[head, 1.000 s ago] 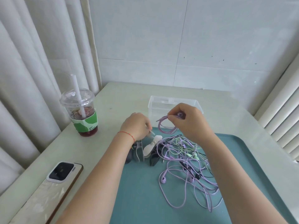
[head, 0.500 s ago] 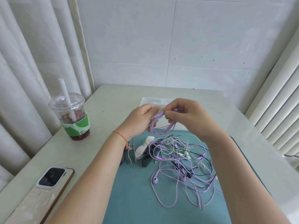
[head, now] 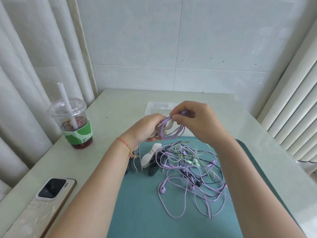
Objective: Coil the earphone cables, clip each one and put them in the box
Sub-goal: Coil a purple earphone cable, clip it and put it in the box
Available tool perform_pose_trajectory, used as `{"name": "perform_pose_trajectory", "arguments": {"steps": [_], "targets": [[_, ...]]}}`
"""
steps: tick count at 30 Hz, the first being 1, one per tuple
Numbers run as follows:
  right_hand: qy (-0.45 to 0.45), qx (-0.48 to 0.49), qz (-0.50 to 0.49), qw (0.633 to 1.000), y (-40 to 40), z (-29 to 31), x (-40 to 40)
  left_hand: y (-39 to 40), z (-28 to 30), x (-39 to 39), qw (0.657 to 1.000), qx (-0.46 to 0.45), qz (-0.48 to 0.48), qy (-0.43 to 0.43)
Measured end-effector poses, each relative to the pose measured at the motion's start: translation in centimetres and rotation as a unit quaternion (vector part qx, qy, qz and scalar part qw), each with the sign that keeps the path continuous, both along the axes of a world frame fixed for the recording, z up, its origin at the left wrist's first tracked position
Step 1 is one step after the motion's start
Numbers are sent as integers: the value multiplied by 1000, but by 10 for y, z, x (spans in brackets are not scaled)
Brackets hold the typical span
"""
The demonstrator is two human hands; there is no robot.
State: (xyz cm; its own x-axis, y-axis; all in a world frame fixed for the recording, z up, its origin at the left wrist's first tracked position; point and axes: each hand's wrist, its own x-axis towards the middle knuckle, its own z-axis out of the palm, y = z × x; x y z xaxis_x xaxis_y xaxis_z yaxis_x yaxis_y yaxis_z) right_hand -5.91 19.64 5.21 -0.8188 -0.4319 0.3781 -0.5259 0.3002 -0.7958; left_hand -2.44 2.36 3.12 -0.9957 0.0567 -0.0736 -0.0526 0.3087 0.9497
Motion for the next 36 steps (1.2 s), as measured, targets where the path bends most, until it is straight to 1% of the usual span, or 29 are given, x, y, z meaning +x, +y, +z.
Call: {"name": "perform_pose_trajectory", "arguments": {"steps": [2,6,11,15,17,20,24,27,30,33,36], "targets": [[-11,-1,6,1000,2,0,-1,1,1,1,1000,17,13,-12],[-59,-7,34,998,8,1,-3,4,0,2,999,41,-11,-29],[-91,-36,66,993,14,5,-2,7,-3,2,997,71,-12,-8],[-89,-72,82,990,15,6,-1,9,-4,3,984,172,-7,-36],[-99,-94,89,987,15,6,-1,12,-2,4,974,219,-23,-54],[-101,-108,90,985,15,7,-2,14,0,4,966,245,-60,-53],[-109,-97,94,985,17,8,-1,12,-3,1,963,255,-69,-53],[-169,-86,132,973,20,8,-1,12,-3,2,969,231,-82,-26],[-238,-79,164,954,23,9,-2,12,1,6,984,151,-94,-8],[-279,-58,171,943,25,8,-5,12,3,8,991,72,-111,4],[-320,-59,168,931,26,8,-6,12,1,8,993,43,-108,13]]}}
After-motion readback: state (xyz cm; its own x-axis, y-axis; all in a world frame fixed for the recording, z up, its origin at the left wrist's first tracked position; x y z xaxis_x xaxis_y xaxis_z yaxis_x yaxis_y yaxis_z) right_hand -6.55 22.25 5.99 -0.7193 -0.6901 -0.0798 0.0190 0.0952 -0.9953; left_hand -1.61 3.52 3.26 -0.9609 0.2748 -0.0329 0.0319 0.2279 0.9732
